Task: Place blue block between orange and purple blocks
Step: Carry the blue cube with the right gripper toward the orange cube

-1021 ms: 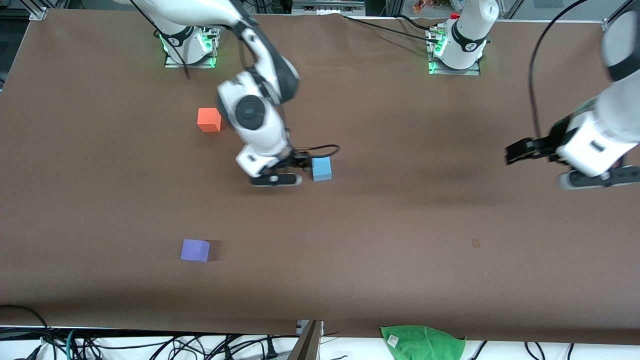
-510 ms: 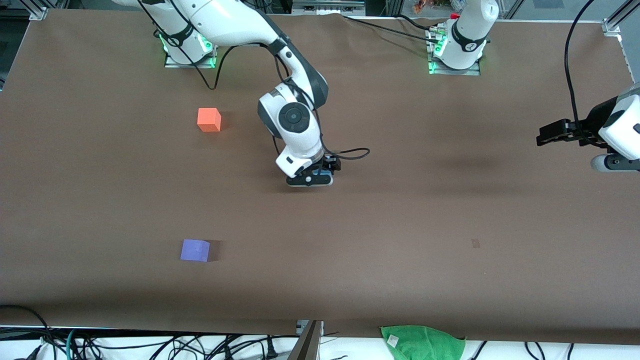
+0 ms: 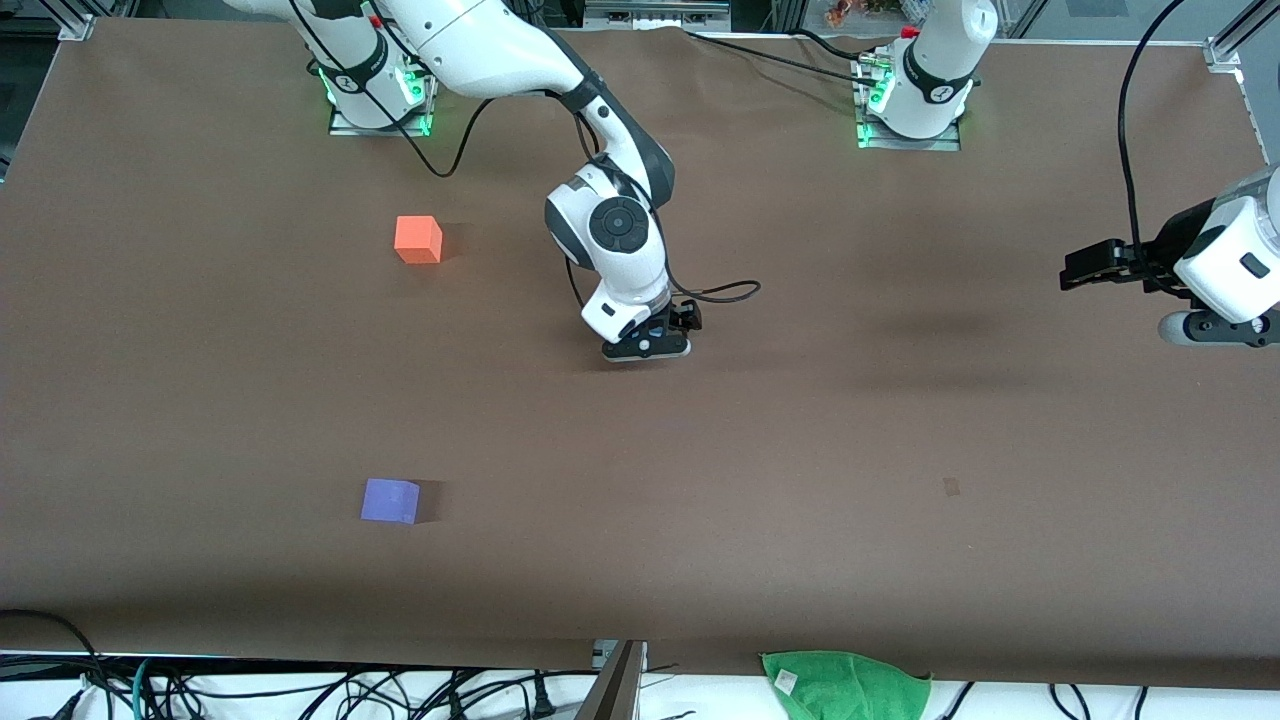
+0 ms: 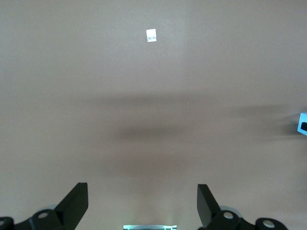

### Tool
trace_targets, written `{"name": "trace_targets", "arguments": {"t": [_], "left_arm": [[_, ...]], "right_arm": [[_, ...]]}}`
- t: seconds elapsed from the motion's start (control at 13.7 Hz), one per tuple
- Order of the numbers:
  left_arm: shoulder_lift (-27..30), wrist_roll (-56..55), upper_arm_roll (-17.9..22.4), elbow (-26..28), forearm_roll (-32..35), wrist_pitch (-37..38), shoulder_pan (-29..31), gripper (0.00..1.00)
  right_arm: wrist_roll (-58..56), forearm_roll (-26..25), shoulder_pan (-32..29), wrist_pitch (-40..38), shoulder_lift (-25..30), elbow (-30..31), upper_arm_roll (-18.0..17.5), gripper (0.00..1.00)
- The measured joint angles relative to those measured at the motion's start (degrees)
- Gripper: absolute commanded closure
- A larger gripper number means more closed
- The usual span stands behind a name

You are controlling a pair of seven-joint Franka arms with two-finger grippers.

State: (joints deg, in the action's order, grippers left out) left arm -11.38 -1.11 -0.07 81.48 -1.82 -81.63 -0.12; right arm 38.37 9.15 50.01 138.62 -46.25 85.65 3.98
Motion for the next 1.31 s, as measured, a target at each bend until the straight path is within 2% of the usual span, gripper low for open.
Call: {"name": "trace_targets", "arguments": {"t": [0.29, 0.36, 0.58, 0.73, 0.88, 1.02, 1.17, 1.31], "left_arm": [[0.0, 0.0, 0.2, 0.0, 0.0, -0.2, 0.1, 0.0], [0.0, 0.0, 0.2, 0.0, 0.0, -0.2, 0.2, 0.0], [0.0, 0.0, 0.2, 0.0, 0.0, -0.2, 0.2, 0.0], [0.0, 0.0, 0.2, 0.0, 0.0, -0.2, 0.2, 0.0], [0.0, 0.0, 0.2, 0.0, 0.0, -0.2, 0.2, 0.0], [0.0, 0.0, 0.2, 0.0, 0.0, -0.2, 0.2, 0.0], [0.0, 0.0, 0.2, 0.0, 0.0, -0.2, 0.2, 0.0], [0.0, 0.0, 0.2, 0.0, 0.0, -0.2, 0.2, 0.0]], "right_arm": [[-0.3, 0.0, 0.0, -0.1, 0.0, 0.9, 0.4, 0.82], [-0.4, 0.0, 0.0, -0.5, 0.2, 0.9, 0.6, 0.94], [-1.9, 0.0, -0.2, -6.5, 2.1, 0.3, 3.6, 0.96], [-5.1, 0.0, -1.7, -13.8, 6.2, 0.1, 7.1, 0.96], [-11.2, 0.0, -4.1, -19.5, 11.7, 2.8, 10.3, 0.96], [-18.7, 0.0, -5.5, -19.2, 18.0, 12.1, 14.8, 0.95], [-26.2, 0.0, -5.9, -12.6, 23.8, 25.0, 20.2, 0.95], [-31.6, 0.0, -6.1, -6.2, 26.5, 34.3, 24.6, 0.94]]}}
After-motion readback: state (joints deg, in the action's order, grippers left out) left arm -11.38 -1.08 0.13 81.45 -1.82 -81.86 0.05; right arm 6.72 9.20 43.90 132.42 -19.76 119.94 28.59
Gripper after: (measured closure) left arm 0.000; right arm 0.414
